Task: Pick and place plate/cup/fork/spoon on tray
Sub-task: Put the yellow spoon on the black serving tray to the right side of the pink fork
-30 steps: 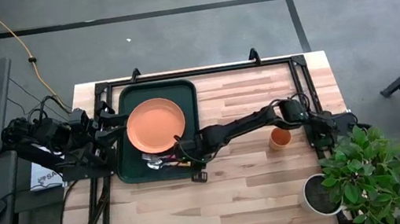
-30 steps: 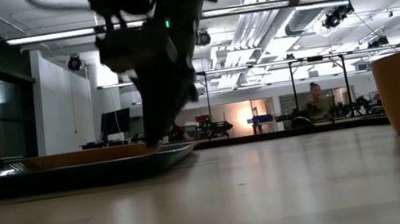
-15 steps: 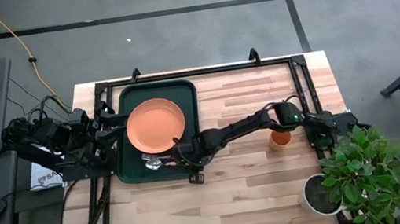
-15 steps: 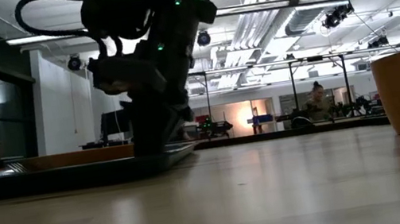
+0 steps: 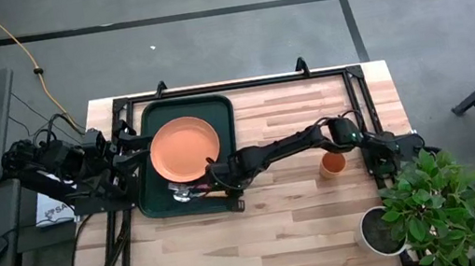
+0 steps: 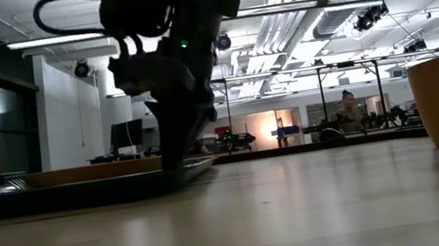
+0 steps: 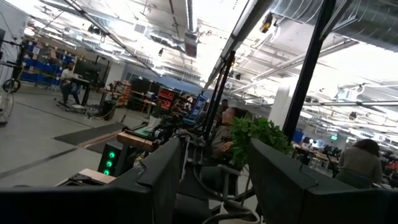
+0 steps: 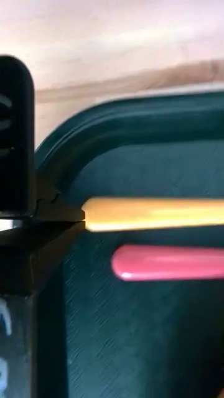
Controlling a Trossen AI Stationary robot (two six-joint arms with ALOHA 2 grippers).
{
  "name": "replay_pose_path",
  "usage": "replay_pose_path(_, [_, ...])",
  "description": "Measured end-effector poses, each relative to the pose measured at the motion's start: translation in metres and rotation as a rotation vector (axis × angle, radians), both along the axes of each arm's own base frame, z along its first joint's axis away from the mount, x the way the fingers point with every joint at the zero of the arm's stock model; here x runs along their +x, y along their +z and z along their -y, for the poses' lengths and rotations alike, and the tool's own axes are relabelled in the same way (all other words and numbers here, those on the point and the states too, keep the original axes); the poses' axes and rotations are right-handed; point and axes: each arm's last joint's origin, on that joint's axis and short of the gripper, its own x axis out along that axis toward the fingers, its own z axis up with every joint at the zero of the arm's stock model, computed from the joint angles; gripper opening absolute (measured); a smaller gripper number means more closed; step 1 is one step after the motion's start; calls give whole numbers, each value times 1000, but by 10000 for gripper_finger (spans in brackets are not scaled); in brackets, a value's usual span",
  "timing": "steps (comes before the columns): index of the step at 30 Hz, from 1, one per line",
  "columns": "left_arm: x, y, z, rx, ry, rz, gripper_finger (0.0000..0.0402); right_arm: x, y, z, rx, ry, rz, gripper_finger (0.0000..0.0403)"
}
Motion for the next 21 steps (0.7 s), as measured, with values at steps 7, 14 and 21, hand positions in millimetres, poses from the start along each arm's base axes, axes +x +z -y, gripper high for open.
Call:
replay_pose_path(7, [0, 0, 0, -21, -7, 4, 172, 0, -5, 4, -3, -7, -22, 0])
replay_pose_path(14, [0, 0, 0, -21, -7, 4, 172, 2, -8, 4, 18, -3, -12, 0])
replay_pose_path(21, [0, 0, 0, -21, -7, 4, 172, 9, -6, 3, 32, -26, 63, 0])
